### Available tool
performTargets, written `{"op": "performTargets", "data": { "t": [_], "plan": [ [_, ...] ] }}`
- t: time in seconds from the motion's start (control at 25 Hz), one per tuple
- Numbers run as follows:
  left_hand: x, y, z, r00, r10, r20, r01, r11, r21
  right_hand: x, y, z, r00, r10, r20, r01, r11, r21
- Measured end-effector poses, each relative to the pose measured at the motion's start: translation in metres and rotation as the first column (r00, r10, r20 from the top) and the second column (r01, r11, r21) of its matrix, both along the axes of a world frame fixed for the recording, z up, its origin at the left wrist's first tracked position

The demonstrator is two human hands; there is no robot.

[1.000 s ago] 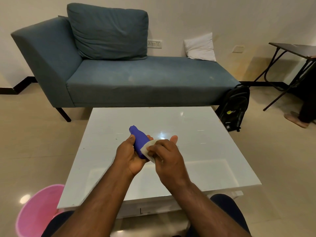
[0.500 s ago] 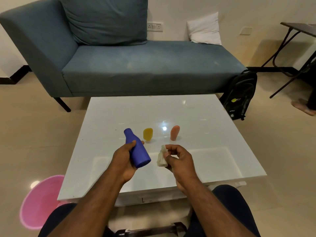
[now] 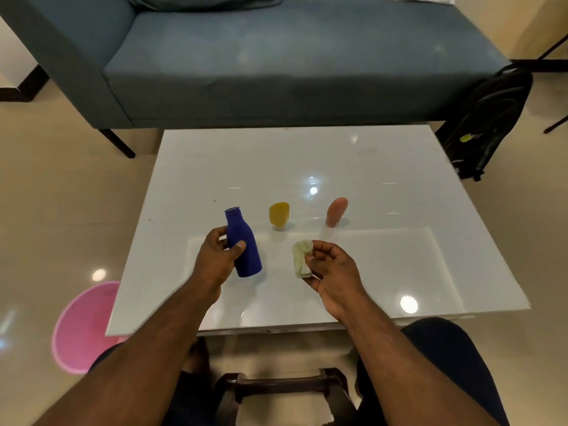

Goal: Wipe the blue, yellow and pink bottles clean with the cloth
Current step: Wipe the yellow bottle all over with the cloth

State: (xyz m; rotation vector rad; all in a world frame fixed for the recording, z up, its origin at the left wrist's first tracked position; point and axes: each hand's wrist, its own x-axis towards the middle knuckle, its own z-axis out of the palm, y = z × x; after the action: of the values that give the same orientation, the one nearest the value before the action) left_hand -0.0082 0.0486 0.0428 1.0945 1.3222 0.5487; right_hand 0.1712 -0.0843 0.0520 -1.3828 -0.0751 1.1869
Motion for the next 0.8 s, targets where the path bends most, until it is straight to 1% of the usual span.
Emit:
{"op": "performTargets", "data": {
  "t": [0.2,0.36,0.56,0.8],
  "plan": [
    [0.002,0.040,0.000,0.995,-0.039,-0.095,0.053,0.986,0.156,0.010,0.009,-0.019,1.000,0.022,0.001,-0.021,0.999,-0.037],
    [-0.001,0.070,-0.004,0.975,-0.095,-0.203,0.145,0.957,0.251,0.011,0.013,-0.029,0.997,0.063,0.044,-0.061,0.997,-0.051],
    [-0.008,0.087,-0.011,0.952,-0.153,-0.264,0.229,0.929,0.289,0.016,0.014,-0.034,0.997,0.060,0.057,-0.056,0.996,-0.071],
    [-0.014,0.093,-0.017,0.939,-0.196,-0.283,0.283,0.908,0.308,0.014,0.014,-0.034,0.993,0.083,0.083,-0.077,0.994,-0.081]
  ]
}}
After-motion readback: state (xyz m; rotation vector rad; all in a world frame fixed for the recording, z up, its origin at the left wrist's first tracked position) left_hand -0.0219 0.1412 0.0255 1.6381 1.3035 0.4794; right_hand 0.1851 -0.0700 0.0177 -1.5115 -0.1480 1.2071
